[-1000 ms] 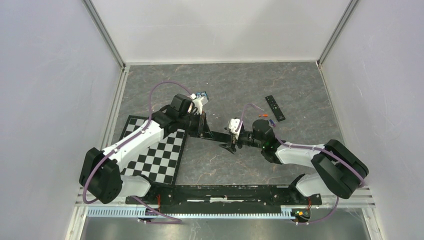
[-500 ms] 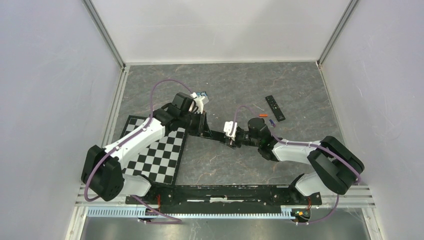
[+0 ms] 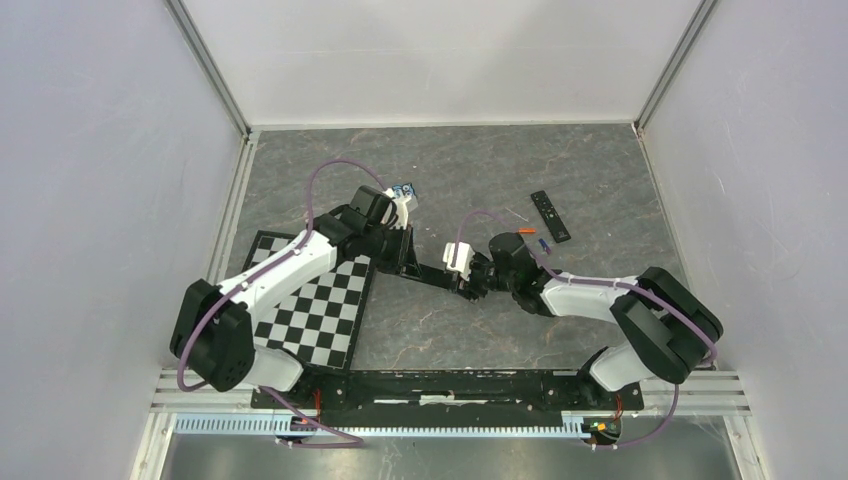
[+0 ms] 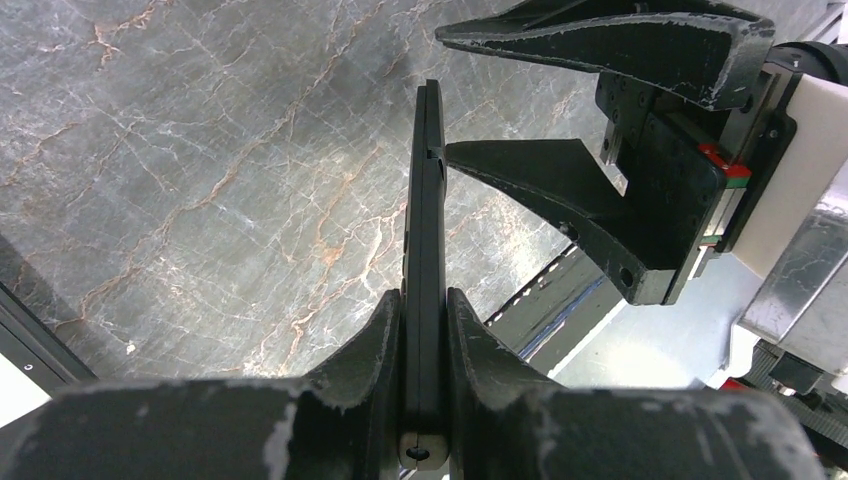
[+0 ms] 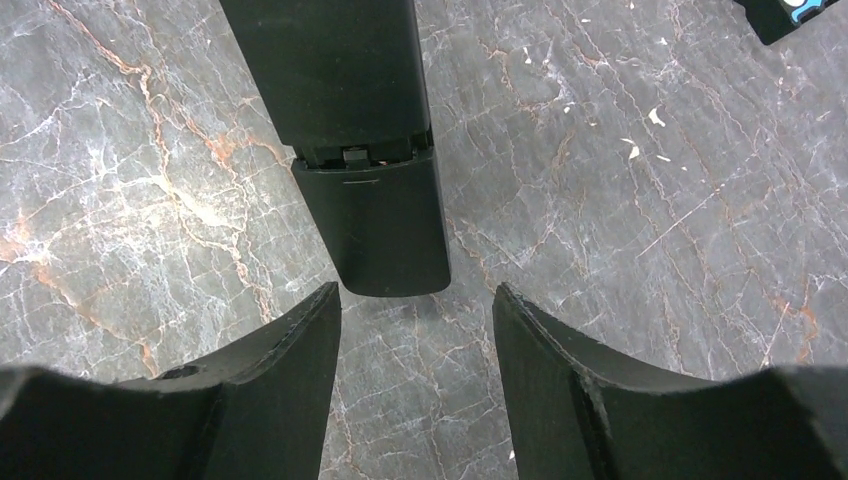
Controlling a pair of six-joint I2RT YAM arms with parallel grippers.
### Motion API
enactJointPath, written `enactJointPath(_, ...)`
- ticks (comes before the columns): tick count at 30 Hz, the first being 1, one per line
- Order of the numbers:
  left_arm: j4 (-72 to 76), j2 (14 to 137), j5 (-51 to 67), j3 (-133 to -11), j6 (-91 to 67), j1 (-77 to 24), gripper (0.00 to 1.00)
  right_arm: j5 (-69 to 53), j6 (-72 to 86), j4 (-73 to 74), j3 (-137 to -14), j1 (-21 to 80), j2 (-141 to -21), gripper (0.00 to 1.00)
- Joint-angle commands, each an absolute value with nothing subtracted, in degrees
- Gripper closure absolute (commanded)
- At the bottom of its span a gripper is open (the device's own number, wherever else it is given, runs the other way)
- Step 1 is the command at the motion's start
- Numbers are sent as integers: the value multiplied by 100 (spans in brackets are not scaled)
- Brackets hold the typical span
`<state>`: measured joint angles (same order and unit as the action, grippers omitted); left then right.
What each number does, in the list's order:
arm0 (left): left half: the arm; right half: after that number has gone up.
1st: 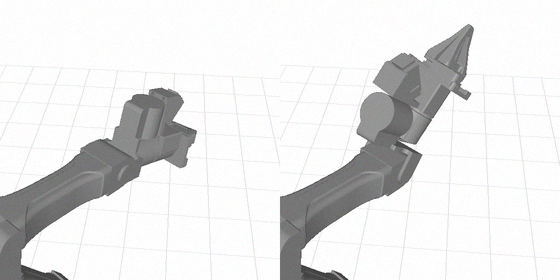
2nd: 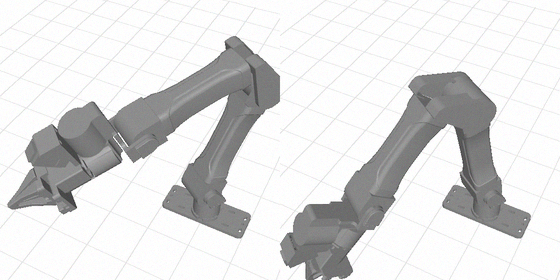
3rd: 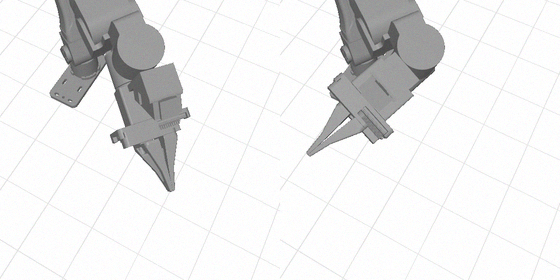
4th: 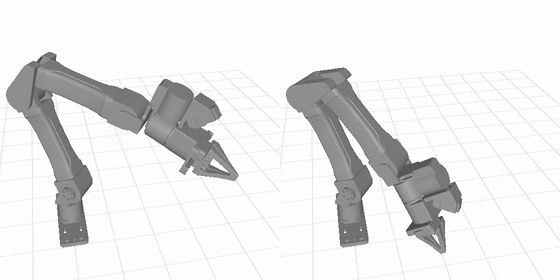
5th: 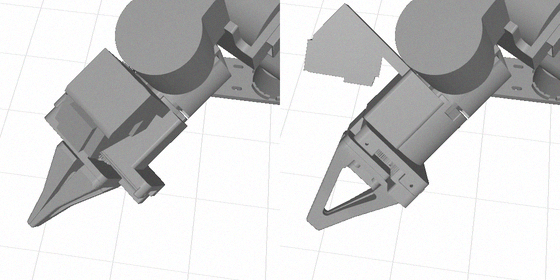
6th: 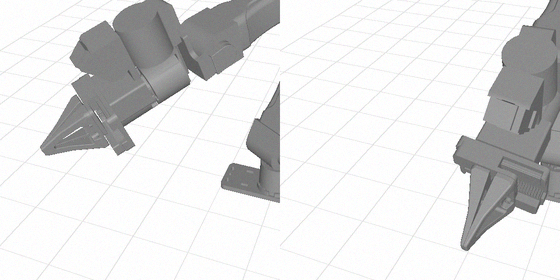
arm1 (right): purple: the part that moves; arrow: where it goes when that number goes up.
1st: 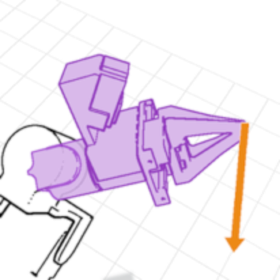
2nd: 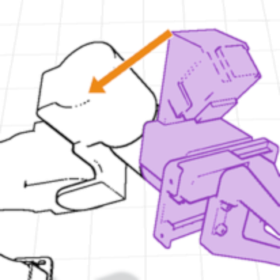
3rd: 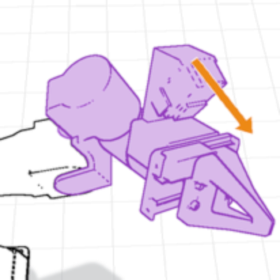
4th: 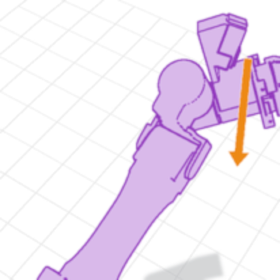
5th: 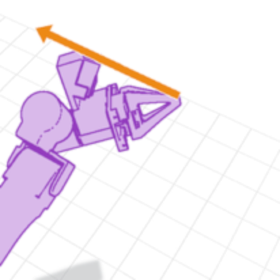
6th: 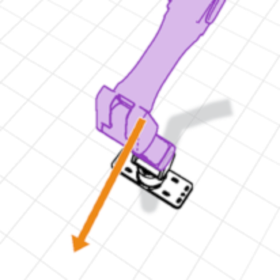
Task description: Load the batteries into the remote control
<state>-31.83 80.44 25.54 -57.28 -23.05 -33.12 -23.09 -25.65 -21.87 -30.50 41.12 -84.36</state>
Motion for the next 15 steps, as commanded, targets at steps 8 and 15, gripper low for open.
enactJointPath(8,-3217,8060,2711,-5941,-2057,-3304,98,-2533,-2642,-2654,-3300,4113,-8782,32)
enactJointPath(15,-3217,8009,2758,-5939,-2048,-3297,98,-2815,-2830,-2854,-3277,4107,-8877,36)
